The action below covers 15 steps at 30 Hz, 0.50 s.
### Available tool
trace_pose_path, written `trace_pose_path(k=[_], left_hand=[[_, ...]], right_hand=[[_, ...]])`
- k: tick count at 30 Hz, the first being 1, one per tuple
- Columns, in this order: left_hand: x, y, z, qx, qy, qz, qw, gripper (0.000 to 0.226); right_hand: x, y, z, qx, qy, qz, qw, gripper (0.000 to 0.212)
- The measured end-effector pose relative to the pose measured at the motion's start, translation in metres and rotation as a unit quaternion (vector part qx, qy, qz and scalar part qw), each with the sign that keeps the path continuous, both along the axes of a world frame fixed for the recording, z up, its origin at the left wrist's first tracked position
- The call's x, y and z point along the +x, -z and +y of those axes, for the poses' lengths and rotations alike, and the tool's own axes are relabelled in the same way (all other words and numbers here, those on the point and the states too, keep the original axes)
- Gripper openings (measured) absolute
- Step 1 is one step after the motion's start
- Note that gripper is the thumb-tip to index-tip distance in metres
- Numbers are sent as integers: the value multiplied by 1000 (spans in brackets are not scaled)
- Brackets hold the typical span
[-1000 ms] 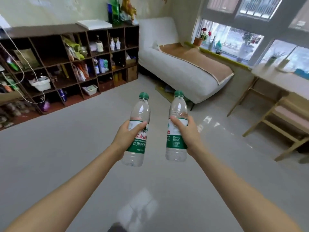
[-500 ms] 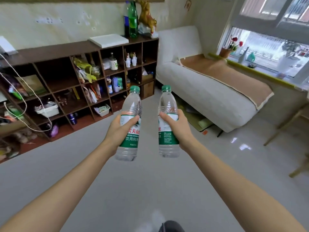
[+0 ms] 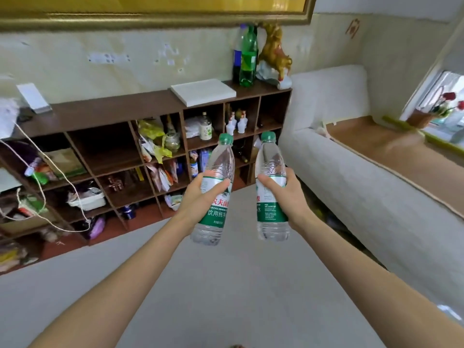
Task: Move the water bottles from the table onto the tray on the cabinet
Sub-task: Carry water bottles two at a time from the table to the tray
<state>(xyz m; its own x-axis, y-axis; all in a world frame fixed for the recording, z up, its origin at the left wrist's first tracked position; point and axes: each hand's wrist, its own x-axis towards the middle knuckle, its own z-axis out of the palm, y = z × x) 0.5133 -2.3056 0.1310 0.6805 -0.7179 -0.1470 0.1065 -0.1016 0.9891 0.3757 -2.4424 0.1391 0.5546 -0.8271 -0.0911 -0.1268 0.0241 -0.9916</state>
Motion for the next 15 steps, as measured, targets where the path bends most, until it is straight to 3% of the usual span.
trace_pose_path(k=[7,12,15], left_hand=[[130,-1,-110,-2,-61,7,998,29],[237,9,-187,-1,-76,-10,997,37],[304,6,-231,4,-65,-10,998,40]], right_hand=[[145,-10,-129,-45,-76,2,996,35],[248,1,-208,-98,-95,4,991,51],[308,-2,-252,-87,-89,-4,992,39]])
